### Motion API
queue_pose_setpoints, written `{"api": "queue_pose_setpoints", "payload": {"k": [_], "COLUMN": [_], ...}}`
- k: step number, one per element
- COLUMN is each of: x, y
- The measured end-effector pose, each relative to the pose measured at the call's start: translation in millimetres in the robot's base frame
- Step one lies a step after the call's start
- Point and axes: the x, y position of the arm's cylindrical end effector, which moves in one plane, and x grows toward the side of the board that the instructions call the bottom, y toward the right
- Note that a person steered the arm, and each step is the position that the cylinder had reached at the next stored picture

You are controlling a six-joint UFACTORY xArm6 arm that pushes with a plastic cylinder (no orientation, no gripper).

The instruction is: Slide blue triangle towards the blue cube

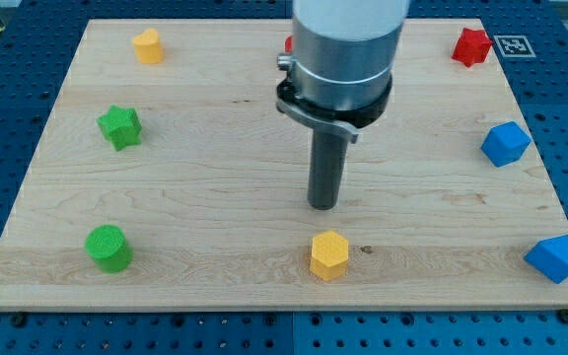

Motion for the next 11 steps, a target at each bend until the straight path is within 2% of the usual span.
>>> {"api": "queue_pose_setpoints", "payload": {"k": [1, 3, 4, 5, 6, 7, 9, 10, 11], "x": [-30.9, -24.3, -5.5, 48.2, 90.1, 94.4, 14.6, 18.4, 48.1], "y": [44.6, 193.4, 271.9, 311.0, 310.6, 274.7, 205.0, 224.4, 232.6]}}
